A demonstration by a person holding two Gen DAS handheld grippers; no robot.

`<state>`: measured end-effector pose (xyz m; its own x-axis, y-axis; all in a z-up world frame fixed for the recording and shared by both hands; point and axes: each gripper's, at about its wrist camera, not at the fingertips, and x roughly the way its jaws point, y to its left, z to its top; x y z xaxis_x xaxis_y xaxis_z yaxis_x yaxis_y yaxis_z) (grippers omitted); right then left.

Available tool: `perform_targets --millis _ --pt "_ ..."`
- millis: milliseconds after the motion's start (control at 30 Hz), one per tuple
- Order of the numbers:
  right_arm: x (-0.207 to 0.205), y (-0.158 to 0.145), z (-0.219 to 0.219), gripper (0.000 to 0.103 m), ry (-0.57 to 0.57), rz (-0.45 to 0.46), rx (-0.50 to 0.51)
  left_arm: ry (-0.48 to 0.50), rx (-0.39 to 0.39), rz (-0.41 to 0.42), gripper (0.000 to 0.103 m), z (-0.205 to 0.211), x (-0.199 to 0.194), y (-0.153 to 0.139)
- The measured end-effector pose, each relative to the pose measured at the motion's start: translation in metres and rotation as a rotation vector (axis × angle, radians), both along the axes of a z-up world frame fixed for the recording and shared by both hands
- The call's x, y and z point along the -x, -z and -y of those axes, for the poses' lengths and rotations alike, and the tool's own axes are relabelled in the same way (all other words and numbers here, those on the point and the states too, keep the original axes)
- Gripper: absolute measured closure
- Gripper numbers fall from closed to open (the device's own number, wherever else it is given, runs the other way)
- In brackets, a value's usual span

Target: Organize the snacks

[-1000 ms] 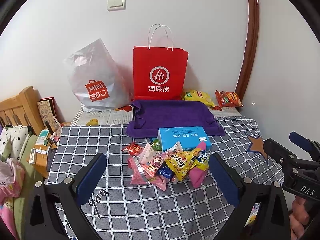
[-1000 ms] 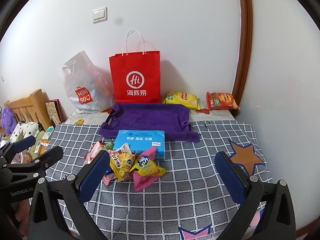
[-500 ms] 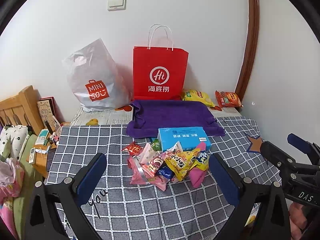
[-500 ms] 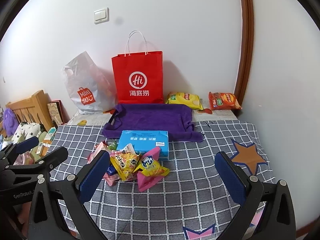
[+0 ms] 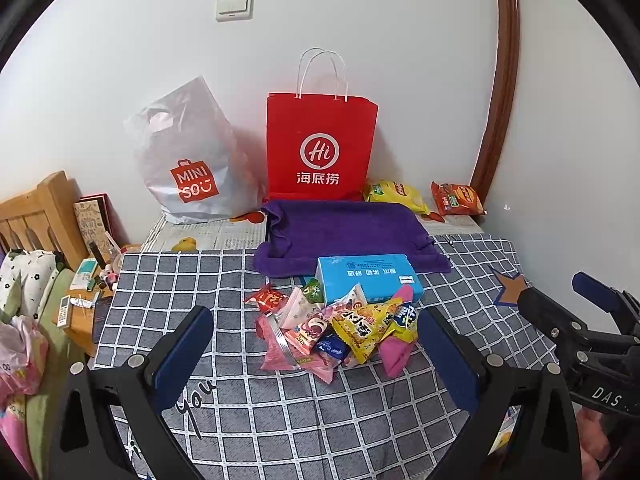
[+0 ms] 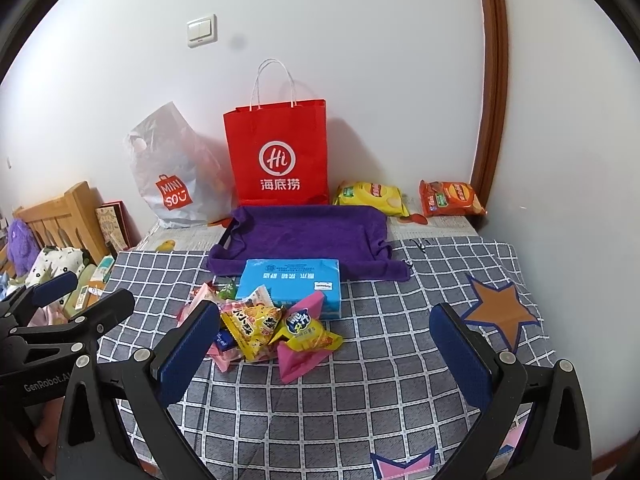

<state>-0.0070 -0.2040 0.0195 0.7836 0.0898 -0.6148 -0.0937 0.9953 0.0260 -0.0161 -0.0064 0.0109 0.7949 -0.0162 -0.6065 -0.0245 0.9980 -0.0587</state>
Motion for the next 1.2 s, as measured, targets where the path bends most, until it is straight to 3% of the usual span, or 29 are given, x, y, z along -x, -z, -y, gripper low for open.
perform_targets --millis 833,1200 --pt "-0.003 0.003 0.002 0.000 0.008 0.002 -0.010 0.008 0.012 -0.012 0.001 0.004 -0.006 0.002" --pt "-0.016 0.021 -0.002 0.000 0.030 -0.017 0.025 -0.001 0.012 -0.046 0.001 -0.002 -0.021 0.021"
